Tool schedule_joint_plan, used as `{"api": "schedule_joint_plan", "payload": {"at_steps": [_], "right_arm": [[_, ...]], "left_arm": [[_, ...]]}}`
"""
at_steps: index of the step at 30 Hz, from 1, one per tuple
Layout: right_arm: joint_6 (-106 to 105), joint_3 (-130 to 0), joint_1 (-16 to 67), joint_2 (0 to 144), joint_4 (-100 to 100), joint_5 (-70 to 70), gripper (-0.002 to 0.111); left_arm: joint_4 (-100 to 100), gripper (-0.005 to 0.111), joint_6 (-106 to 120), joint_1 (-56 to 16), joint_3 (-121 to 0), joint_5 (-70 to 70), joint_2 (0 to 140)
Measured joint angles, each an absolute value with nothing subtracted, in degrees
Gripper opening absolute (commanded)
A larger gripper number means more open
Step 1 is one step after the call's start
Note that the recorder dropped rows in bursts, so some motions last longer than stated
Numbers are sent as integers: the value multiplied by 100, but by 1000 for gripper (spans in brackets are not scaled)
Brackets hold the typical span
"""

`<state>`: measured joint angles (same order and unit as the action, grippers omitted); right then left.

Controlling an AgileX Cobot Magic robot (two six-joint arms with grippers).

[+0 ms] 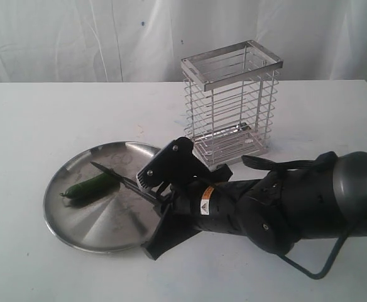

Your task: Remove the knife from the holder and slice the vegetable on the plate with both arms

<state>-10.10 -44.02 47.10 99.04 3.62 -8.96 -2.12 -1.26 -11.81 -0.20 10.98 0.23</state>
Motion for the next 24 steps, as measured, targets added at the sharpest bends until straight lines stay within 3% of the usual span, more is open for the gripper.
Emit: {"api": "schedule_joint_plan", "payload": {"at_steps": [24], "right_arm": [[-1010, -4727, 4734, 9904, 362, 227, 0]], "left_arm": [[-212, 0, -126, -1181, -20, 1098, 23]]}}
